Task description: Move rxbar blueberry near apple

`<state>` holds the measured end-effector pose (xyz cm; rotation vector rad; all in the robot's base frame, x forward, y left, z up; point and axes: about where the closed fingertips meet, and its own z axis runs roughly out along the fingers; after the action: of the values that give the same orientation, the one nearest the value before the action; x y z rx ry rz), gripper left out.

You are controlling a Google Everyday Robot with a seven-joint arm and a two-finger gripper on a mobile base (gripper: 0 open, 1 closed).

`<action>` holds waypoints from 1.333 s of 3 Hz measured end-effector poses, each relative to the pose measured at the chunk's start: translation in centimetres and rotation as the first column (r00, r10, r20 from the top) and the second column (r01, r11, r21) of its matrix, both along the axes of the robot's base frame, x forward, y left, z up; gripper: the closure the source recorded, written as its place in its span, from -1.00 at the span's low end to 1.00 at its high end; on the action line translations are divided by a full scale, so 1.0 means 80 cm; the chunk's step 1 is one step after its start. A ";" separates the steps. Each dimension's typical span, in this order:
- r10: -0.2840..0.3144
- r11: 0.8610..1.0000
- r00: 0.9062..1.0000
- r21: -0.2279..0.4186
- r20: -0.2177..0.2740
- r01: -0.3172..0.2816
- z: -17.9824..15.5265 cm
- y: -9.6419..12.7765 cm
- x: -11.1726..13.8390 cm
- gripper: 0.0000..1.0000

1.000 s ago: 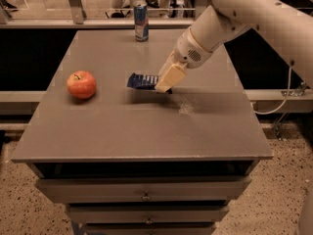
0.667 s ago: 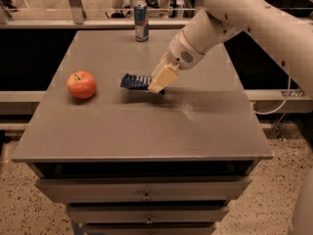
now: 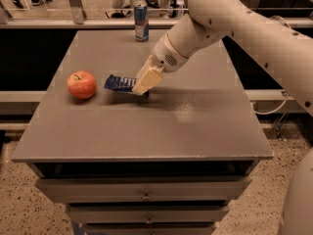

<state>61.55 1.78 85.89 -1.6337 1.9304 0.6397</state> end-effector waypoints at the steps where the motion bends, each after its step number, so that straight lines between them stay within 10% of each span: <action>1: 0.006 1.000 1.000 0.008 -0.004 -0.006 0.000 0.012 -0.001 0.70; 4: 0.007 0.999 1.000 0.035 0.001 -0.007 0.010 0.017 -0.005 -0.97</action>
Offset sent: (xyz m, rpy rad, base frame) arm -0.0009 0.0157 0.0048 0.0368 0.0034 0.0039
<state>61.13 3.15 86.67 -1.6200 1.9032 0.6722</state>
